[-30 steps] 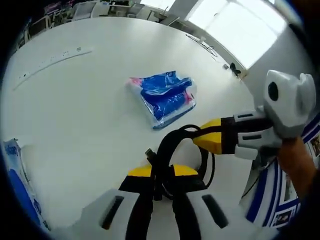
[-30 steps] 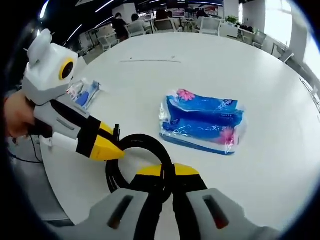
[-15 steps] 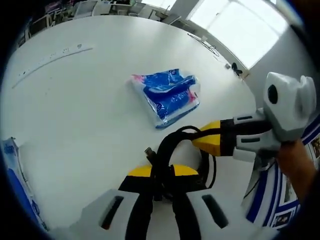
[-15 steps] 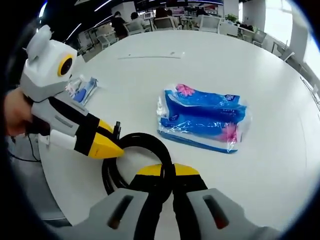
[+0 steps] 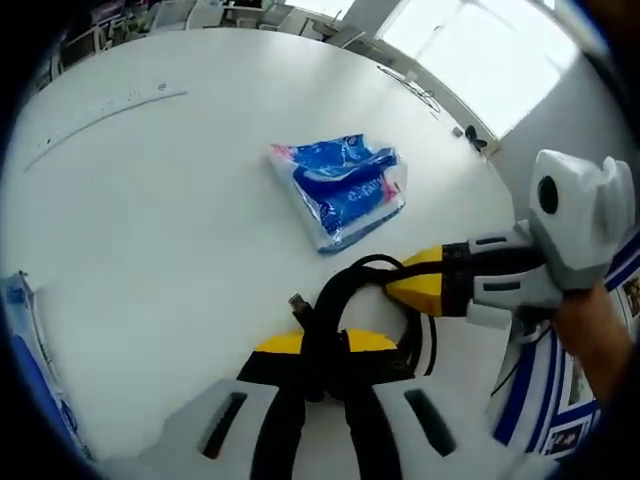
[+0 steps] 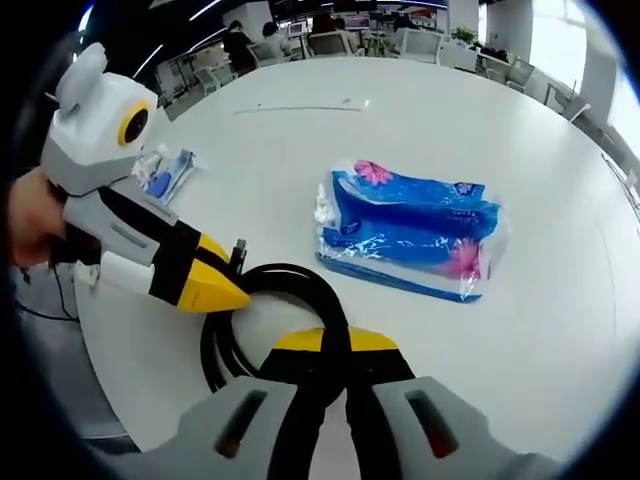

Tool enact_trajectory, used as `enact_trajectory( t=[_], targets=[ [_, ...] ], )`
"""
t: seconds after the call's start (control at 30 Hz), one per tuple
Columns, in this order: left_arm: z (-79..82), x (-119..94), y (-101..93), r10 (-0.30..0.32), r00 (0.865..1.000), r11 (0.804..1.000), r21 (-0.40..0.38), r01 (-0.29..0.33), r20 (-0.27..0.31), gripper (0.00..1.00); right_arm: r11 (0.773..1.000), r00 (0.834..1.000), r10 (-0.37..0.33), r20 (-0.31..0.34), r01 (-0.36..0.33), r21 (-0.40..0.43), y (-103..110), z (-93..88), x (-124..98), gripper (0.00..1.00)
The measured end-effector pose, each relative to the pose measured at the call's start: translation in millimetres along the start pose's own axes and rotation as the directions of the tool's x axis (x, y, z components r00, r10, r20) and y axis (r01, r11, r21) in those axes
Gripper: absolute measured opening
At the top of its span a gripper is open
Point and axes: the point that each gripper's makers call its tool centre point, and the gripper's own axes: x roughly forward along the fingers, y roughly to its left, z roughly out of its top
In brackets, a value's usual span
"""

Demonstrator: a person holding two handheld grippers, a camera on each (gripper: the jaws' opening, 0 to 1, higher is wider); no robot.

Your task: Arrange the tabletop items into an orderly group along one side of the table until the central work area is clear of visible clutter.

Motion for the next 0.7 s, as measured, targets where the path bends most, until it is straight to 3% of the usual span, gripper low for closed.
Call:
enact_trajectory(
  t=[0.7],
  targets=[
    [1.5,-0.9,0.3,-0.005,1.000,0.999,0.033,0.005,0.010,0.11,1.000,1.000,-0.004,0.014,0.004,-0.025,-4.1,2.0,2.7,0.04]
  ],
)
